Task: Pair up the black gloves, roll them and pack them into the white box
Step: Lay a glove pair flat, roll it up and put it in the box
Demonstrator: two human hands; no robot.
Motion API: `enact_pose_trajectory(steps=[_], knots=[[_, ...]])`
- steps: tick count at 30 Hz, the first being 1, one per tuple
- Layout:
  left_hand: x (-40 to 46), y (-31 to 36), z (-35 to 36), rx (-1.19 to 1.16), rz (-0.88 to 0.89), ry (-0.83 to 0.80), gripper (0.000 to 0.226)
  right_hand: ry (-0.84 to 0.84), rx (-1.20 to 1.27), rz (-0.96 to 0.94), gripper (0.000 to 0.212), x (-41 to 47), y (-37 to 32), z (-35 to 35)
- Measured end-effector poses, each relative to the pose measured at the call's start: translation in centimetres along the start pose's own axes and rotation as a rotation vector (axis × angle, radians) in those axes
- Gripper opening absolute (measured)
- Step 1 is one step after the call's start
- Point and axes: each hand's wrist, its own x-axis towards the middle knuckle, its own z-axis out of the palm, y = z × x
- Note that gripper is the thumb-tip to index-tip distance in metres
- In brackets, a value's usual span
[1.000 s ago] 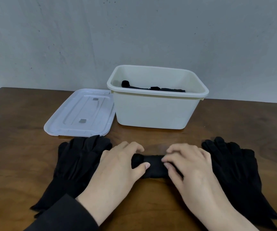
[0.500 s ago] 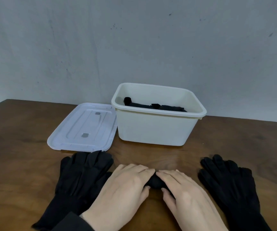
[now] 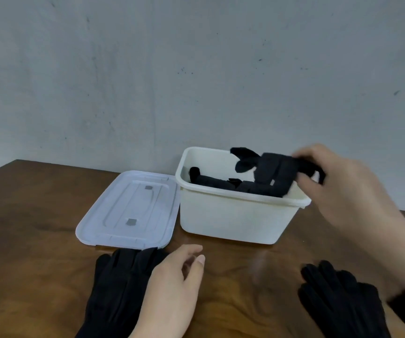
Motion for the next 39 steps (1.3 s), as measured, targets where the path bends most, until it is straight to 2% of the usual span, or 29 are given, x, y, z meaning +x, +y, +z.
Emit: enact_pose_trajectory(steps=[4, 7, 10, 15, 17, 21, 23, 28, 31, 33, 35, 37, 39], knots=[[0.0, 0.2, 0.1, 0.022, -0.020, -0.016, 0.017, -0.082, -0.049, -0.055, 0.012, 6.7, -0.3, 4.1], [0.0, 0.5, 0.0, 0.027, -0.028, -0.013, 0.016, -0.247, -0.088, -0.138, 0.017, 9.6, -0.6, 8.1], [0.1, 0.5, -0.1, 0.035, -0.033, -0.011, 0.015, -0.409, -0.140, -0.176, 0.020, 10.9, -0.6, 11.4], [0.3, 0.9, -0.4, 0.068, -0.016, -0.022, 0.015, -0.575, -0.220, -0.168, 0.021, 11.6, -0.2, 14.9], [0.4, 1.1, -0.5, 0.081, -0.017, -0.029, 0.015, -0.569, -0.218, -0.159, 0.020, 11.9, 0.0, 15.1], [0.5, 1.0, -0.6, 0.092, -0.005, -0.034, 0.016, -0.386, -0.160, -0.175, 0.021, 12.5, 0.1, 14.6], [0.5, 1.0, -0.6, 0.090, -0.002, -0.030, 0.016, -0.352, -0.175, -0.193, 0.022, 12.9, 0.2, 14.9], [0.6, 0.8, -0.4, 0.121, 0.010, -0.037, 0.016, -0.655, -0.278, -0.163, 0.020, 12.8, 0.3, 16.0], [0.6, 0.6, -0.3, 0.122, 0.007, -0.038, 0.015, -0.724, -0.212, -0.100, 0.015, 12.9, -0.4, 13.9], [0.5, 0.5, -0.2, 0.131, 0.005, -0.027, 0.015, -0.617, -0.146, -0.061, 0.017, 12.7, -1.3, 11.9], [0.5, 0.4, -0.1, 0.124, 0.004, -0.022, 0.014, -0.332, 0.002, -0.047, 0.020, 11.5, -2.5, 10.0], [0.4, 0.3, -0.1, 0.098, 0.000, -0.016, 0.013, -0.035, 0.256, -0.056, 0.018, 8.3, -4.1, 8.4], [0.4, 0.1, 0.0, 0.056, 0.003, -0.012, 0.014, 0.119, 0.423, -0.084, 0.017, 3.5, -5.7, 7.6]])
